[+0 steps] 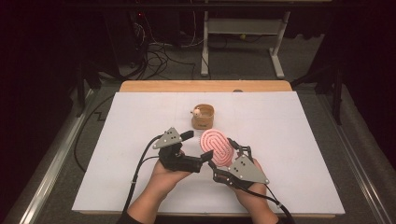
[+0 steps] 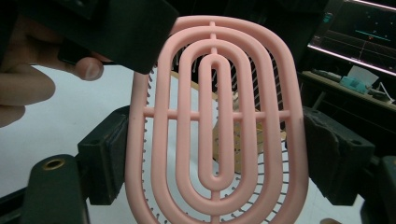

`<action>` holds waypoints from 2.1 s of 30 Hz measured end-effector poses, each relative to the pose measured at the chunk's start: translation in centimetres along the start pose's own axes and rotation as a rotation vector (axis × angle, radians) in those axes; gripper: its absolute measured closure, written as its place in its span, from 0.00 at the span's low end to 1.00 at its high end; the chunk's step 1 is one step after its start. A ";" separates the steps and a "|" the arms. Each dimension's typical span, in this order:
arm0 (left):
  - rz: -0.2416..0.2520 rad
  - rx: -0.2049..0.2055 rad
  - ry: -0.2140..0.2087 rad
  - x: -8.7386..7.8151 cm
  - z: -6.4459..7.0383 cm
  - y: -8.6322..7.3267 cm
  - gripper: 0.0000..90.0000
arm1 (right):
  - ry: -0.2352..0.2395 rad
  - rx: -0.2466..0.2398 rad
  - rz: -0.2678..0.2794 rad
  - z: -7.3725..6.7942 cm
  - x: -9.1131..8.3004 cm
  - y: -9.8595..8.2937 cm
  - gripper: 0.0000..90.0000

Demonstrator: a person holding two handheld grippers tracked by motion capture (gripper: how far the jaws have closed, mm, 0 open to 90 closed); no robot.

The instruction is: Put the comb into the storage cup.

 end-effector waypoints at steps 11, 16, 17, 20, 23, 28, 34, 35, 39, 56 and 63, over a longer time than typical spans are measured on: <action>-0.027 -0.042 -0.040 0.3 0.1 -0.5 0.07 | 0.016 -0.010 0.007 -0.7 0.0 0.2 0.22; -0.022 -0.053 -0.057 0.3 0.1 -0.5 0.16 | 0.020 -0.016 0.010 -1.0 0.1 0.3 0.22; -0.024 -0.056 -0.064 0.3 0.1 -0.6 0.18 | 0.021 -0.016 0.010 -1.0 0.1 0.3 0.22; -0.026 -0.070 -0.088 0.3 0.2 -0.7 0.24 | 0.022 -0.018 0.009 -1.0 0.1 0.3 0.22; -0.032 -0.076 -0.103 0.3 0.3 -0.9 0.31 | 0.020 -0.020 0.011 -1.1 0.1 0.3 0.22; -0.028 -0.094 -0.128 0.1 0.4 -0.7 0.40 | 0.021 -0.031 0.005 -1.2 0.2 0.2 0.22; -0.041 -0.103 -0.132 0.1 0.3 -0.9 0.49 | 0.018 -0.037 0.009 -1.2 0.2 0.2 0.22; -0.043 -0.106 -0.132 0.1 0.3 -0.9 0.49 | 0.018 -0.037 0.008 -1.2 0.2 0.2 0.22; -0.040 -0.113 -0.137 0.0 0.3 -0.9 0.54 | 0.019 -0.040 0.010 -1.3 0.2 0.3 0.22; -0.029 -0.119 -0.151 -0.1 0.7 -0.8 0.59 | 0.003 -0.060 0.015 -1.2 0.2 0.4 0.22; -0.023 -0.122 -0.150 -0.2 0.8 -0.7 0.61 | -0.003 -0.074 0.015 -1.1 0.1 0.6 0.22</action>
Point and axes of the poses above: each handheld gripper's, and its own axes: x roughly forward along the jaws, y roughly out of its top, z roughly to its right, the point moved 9 cm from there along x, roughly forward along the jaws, and after that the axes turned 5 degrees about -x, right-handed, at the moved point
